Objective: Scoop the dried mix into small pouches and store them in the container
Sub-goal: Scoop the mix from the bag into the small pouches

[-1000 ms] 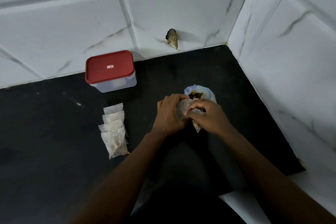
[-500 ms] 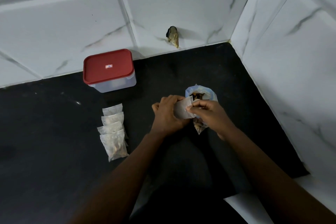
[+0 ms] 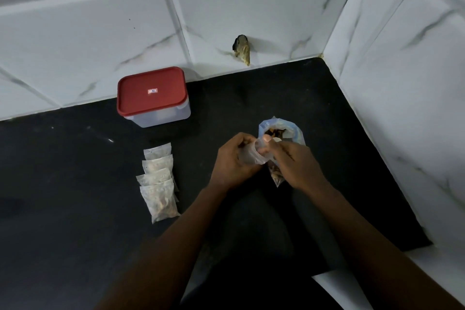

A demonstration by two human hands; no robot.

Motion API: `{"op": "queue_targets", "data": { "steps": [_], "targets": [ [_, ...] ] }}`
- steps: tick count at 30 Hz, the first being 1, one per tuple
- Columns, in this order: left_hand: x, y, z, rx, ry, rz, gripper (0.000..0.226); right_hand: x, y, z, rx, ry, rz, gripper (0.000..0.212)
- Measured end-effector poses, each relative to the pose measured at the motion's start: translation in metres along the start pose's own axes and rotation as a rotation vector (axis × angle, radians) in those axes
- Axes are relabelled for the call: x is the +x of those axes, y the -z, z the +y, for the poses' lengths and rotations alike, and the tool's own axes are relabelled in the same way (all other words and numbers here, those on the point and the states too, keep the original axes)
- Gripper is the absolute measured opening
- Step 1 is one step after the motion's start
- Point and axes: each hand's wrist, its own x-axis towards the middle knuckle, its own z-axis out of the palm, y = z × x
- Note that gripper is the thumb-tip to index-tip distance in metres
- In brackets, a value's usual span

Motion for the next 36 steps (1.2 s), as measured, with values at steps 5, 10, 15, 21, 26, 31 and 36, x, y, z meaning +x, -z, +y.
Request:
{"op": "queue_targets", "data": {
  "steps": [5, 10, 15, 21, 26, 31, 36],
  "targets": [
    [-0.002, -0.005, -0.008, -0.086, 0.096, 0.029, 0.054, 0.008, 0.018, 0.027, -0.102, 0.162, 0.347, 0.011],
    [-0.003, -0.012, -0.016, -0.092, 0.151, 0.015, 0.059, 0.017, 0.035, 0.056, -0.253, -0.129, 0.244, 0.026],
    [-0.002, -0.019, -0.014, -0.087, 0.155, -0.054, 0.063, 0.016, 0.035, 0.066, -0.23, -0.136, 0.236, 0.018],
    [0.002, -0.019, -0.014, -0.067, 0.105, -0.19, 0.074, 0.017, 0.037, 0.061, -0.176, -0.075, 0.227, 0.018],
    [0.008, -0.016, -0.01, -0.021, 0.075, -0.264, 0.078, 0.013, 0.041, 0.06, -0.127, 0.122, 0.34, 0.028],
    [0.012, -0.015, -0.01, 0.004, 0.057, -0.289, 0.058, 0.02, 0.037, 0.062, -0.243, 0.284, 0.342, 0.022],
    [0.011, -0.014, -0.014, 0.003, 0.043, -0.281, 0.054, 0.033, 0.029, 0.061, -0.309, 0.388, 0.301, 0.013]
  ]
}}
